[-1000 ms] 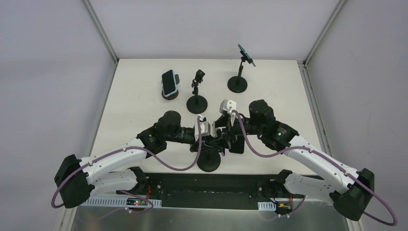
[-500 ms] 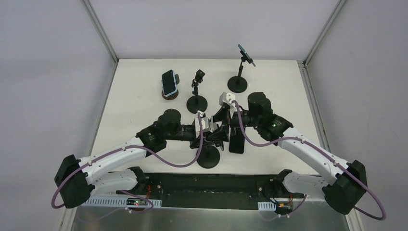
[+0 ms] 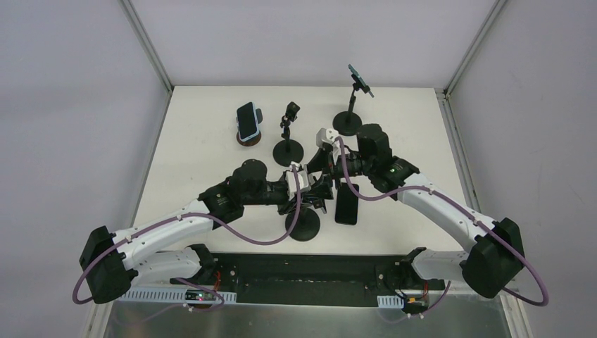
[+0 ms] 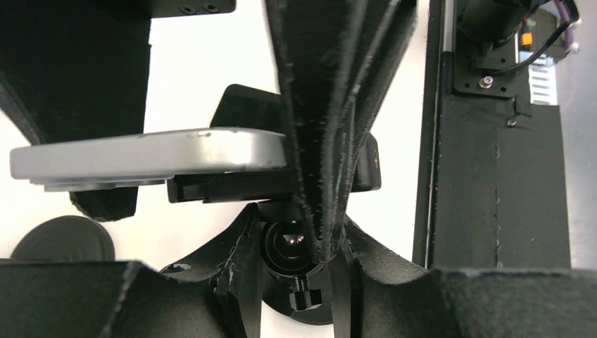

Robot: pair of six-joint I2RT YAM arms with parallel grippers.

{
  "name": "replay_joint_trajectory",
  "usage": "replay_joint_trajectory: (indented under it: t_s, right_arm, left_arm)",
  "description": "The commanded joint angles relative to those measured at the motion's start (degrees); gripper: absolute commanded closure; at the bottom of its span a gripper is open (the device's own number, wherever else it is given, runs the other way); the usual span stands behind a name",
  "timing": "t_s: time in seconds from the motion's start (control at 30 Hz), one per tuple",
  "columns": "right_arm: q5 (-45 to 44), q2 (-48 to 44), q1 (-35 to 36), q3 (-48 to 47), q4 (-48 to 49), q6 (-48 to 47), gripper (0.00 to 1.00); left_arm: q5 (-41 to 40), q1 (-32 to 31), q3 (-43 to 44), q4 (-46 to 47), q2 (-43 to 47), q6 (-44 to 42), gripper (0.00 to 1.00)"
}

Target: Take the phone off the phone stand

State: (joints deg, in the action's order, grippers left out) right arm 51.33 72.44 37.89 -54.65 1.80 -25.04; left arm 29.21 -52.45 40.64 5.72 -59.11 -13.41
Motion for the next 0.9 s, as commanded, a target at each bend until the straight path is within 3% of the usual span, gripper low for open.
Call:
replay_joint_trajectory:
  t_s: [0.0, 0.43, 0.87]
  right_arm:
    - [-27.78, 7.83, -6.43, -1.26, 8.88, -19.36, 1.00]
    - [-19.11, 5.94, -7.81, -0.64, 2.13, -27.91, 1.00]
    - [-8.45, 4.63, -9.50, -7.52, -17.94, -38.06, 1.00]
  left_arm:
    - [20.72, -11.09, 0.86, -8.85, 0.46, -2.47, 1.00]
    - [24.49, -18.02, 0.75, -9.53, 0.93, -5.02, 1.00]
    - [24.63, -18.66, -0.45, -9.66, 1.00, -5.26, 1.00]
